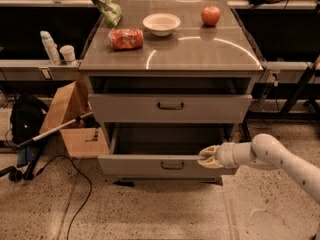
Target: Open middle drawer
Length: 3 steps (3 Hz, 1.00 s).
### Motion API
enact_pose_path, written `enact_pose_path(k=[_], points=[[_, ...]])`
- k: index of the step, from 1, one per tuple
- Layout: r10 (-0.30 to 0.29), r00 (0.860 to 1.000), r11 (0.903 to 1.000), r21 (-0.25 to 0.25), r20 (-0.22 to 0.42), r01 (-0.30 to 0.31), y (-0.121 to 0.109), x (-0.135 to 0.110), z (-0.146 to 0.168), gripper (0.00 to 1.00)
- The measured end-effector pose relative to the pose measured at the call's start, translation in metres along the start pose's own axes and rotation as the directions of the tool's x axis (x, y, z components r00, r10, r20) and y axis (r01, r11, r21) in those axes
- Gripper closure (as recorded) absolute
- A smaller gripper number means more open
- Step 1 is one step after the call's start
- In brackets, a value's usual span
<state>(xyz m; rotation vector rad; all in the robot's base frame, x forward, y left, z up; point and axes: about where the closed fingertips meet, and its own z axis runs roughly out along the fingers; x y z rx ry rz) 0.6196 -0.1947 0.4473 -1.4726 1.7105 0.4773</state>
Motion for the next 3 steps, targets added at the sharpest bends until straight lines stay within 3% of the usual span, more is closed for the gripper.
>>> enact_pose_path(k=[2, 3], points=[[-0.001, 1.000, 1.0000, -0.002, -0.002, 0.001, -0.002, -0.004, 0.002, 0.34], [-0.011, 1.000, 0.9999, 0.002, -0.001, 0.011, -0.010, -0.020, -0.004, 0.12]])
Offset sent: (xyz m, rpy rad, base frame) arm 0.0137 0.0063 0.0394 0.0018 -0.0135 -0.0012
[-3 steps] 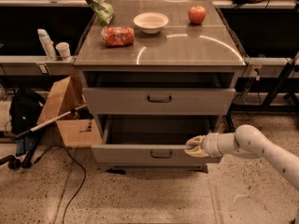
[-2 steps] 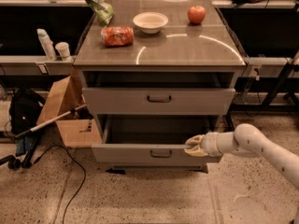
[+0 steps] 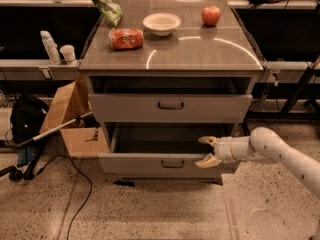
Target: Open middle drawer
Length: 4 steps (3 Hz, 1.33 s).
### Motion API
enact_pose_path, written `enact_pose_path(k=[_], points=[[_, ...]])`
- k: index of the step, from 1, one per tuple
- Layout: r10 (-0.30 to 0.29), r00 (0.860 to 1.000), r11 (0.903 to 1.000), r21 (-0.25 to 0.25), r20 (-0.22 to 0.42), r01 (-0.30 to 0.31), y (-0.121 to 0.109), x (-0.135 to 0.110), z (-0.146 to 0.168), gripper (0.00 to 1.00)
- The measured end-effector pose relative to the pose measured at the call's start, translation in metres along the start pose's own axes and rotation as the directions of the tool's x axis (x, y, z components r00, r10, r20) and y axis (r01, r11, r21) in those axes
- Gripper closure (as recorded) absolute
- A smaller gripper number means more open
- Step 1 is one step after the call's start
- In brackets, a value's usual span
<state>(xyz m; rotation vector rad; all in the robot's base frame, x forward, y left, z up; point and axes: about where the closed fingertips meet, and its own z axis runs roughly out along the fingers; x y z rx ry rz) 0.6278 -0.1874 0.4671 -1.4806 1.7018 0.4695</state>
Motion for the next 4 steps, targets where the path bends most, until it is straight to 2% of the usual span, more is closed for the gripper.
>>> enact_pose_path(k=[1, 2, 4], points=[[-0.012, 1.000, 0.9999, 0.006, 0.001, 0.012, -0.0095, -0.0181, -0.0068, 0.00], [-0.012, 1.000, 0.9999, 0.006, 0.001, 0.012, -0.0096, -0.0182, -0.0069, 0.00], [-0.012, 1.000, 0.9999, 0.006, 0.001, 0.012, -0.0096, -0.0183, -0.0068, 0.40]])
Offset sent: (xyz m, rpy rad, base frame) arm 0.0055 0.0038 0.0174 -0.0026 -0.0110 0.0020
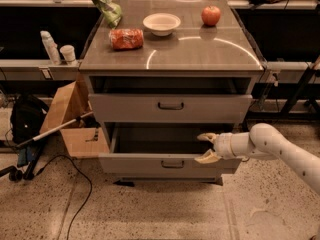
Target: Open middle drawer
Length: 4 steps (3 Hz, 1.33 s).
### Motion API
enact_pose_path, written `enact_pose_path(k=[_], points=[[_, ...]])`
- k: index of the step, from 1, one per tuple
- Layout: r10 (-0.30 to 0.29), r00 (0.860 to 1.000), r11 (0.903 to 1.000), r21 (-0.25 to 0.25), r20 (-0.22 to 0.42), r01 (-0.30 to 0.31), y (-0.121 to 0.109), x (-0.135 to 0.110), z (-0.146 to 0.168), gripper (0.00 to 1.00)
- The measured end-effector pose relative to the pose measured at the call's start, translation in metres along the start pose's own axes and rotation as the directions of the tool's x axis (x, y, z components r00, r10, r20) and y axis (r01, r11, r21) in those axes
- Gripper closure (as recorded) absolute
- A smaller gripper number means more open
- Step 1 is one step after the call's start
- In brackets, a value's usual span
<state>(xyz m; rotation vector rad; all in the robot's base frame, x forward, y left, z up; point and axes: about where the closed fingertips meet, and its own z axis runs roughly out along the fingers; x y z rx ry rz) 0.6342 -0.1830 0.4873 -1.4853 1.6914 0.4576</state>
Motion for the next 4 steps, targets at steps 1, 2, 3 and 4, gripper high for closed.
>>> enact_pose_path(k=[1, 2, 3, 4], points=[[0.001, 1.000, 1.0000, 0.001, 0.000, -0.001, -0.001, -0.001, 0.001, 0.65], [-0.011, 1.000, 0.9998, 0.017, 0.002, 0.011, -0.012, -0.003, 0.006, 0.86], [-0.027, 1.000, 0.9992, 0.029, -0.016, 0.028, -0.024, 0.002, 0.017, 1.00], [-0.008, 0.999, 0.9999, -0.015, -0.042, 0.008, -0.028, 0.016, 0.035, 1.00]])
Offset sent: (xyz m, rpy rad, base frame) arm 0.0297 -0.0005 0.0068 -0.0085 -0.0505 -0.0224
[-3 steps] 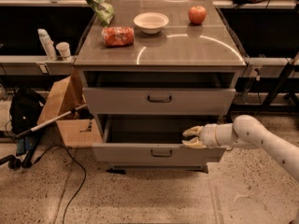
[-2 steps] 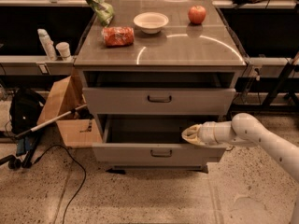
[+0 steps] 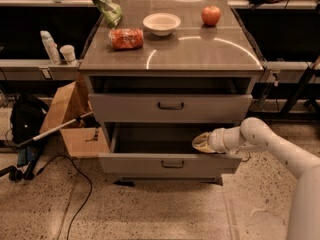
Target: Open middle drawer
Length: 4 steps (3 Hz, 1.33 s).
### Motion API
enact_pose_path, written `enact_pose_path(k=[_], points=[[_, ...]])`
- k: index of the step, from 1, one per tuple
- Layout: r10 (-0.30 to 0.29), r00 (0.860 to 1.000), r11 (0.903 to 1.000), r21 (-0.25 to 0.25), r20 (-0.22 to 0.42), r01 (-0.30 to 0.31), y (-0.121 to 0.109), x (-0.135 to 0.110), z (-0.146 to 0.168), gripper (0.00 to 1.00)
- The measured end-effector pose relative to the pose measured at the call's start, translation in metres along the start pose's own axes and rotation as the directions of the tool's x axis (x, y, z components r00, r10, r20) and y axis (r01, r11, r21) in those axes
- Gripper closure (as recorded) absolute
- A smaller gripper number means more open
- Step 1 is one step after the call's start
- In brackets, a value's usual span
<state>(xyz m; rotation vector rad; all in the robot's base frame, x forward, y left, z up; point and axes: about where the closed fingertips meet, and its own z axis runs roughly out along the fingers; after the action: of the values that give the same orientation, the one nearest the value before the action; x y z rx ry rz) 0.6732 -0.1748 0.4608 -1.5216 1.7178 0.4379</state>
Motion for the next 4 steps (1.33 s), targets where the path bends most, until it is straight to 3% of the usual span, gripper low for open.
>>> enact_pose_path(k=[2, 4], points=[[0.067, 0.998, 0.9929, -0.100, 0.022, -0.064, 0.018, 0.024, 0.010, 1.00], [0.102, 0.984, 0.9819, -0.173, 0.145, -0.076, 0.058, 0.019, -0.014, 1.00]])
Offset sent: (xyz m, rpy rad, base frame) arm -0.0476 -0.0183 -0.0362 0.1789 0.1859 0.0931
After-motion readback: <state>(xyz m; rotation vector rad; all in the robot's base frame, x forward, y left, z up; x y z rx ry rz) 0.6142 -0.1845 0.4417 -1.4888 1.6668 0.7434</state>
